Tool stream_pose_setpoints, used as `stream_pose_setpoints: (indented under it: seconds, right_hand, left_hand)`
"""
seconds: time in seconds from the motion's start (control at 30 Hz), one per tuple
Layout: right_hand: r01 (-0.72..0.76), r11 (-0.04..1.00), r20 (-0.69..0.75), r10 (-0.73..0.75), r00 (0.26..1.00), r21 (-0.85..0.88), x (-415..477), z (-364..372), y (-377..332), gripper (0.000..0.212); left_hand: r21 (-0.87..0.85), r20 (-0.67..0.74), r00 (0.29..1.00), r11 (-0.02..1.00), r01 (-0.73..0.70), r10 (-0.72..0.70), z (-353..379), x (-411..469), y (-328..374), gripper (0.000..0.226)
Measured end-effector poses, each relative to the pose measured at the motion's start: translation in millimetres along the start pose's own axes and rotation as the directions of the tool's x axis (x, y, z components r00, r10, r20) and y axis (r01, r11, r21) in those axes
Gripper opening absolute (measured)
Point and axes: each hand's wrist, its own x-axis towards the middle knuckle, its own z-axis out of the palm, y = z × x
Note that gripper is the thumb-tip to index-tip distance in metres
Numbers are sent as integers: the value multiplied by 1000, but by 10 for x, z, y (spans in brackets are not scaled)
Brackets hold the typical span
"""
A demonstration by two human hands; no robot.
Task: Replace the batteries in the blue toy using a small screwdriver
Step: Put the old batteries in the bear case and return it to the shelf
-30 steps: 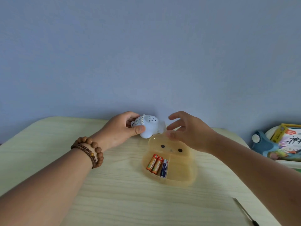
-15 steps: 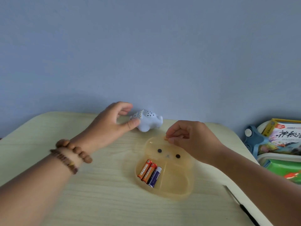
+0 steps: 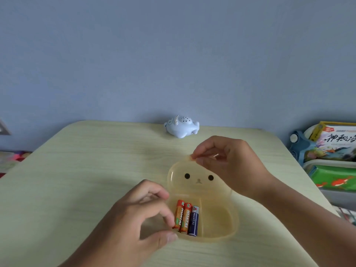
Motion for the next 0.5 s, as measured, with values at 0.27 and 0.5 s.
stream_pose_setpoints:
  seconds: [0.27,0.5]
  right_hand:
    - [244,970,-21,-244,970,14,-604,-131,-253,22]
    - [504,846,90,-496,863,-171,-952,-152,-339,9]
  left_hand:
    - [-47,-59,994,995,84,-86,76,-185,195,19]
    - [-123,-12,935,929,350,-354,35,-301,358,86]
